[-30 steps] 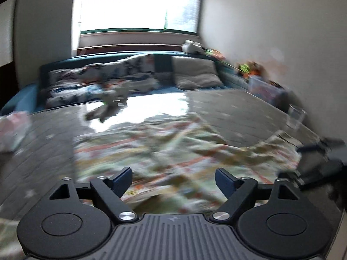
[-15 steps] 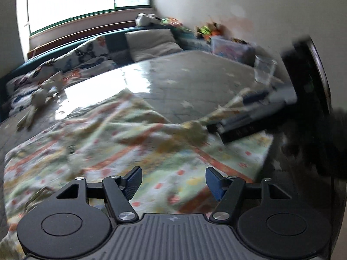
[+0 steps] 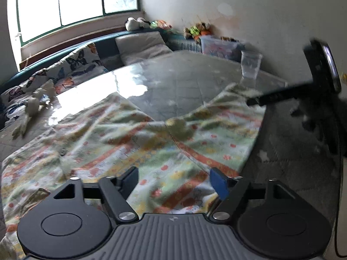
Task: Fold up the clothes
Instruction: 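Grasp the green sleeve cuff with the right gripper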
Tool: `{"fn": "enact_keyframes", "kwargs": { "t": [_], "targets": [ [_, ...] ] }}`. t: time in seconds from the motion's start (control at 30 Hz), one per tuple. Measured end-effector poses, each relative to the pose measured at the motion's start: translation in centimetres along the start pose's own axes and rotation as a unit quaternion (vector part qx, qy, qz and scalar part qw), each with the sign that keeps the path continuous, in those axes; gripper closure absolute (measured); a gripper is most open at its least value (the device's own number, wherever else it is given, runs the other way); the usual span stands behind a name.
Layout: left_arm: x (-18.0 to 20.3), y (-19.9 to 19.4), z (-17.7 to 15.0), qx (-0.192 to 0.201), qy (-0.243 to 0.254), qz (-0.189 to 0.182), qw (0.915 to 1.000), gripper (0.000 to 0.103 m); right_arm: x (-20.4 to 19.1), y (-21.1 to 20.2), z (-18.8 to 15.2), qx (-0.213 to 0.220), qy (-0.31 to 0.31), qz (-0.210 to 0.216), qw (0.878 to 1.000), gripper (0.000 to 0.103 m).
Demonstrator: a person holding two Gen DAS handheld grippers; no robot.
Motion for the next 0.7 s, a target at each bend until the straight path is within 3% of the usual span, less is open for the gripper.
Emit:
{"fn": "enact_keyframes", "kwargs": {
  "t": [0.23,0.3,0.47,0.53,0.6,0.7],
  "targets": [
    [-2.0,-3.6,2.3,0.055,-0.022,0.026,0.9979,0.010,0.8,-0.3,-0.5,0.006,0.031,-0.006,0.999,0.033],
    [-2.8,-4.6,2.8,0.070,-0.027,0.037,0.9964,0.000,0.7,-0.2,-0.4,0.009,0.031,-0.010,0.999,0.037],
    [-5.4,-7.1,3.0,0.092,-0.046,0.072,0.9921,0.000,0.8,-0.3,-0.3,0.015,0.043,-0.011,0.999,0.066],
    [-6.7,-8.0,2.6,0.093,-0.057,0.088,0.9902,0.000,0.9,-0.3,-0.2,0.017,0.052,-0.009,0.998,0.083],
    [-7.9,-8.9,2.1,0.093,-0.068,0.104,0.9879,0.000,0.8,-0.5,0.0,0.021,0.058,-0.002,0.998,0.091],
    [-9.9,-10.2,1.4,0.094,-0.084,0.128,0.9837,0.000,0.4,-1.1,0.5,0.031,0.064,0.012,0.997,0.095]
  ]
}}
Point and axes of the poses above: each gripper's, at about its wrist camera, not at the fingertips, and y roughly the way its jaws point, x to its right, z to its top, the point moved 7 cm from there along y, roughly the way its jaws point, and after that the axes turned 13 degrees about x, right-handed, at the moved point
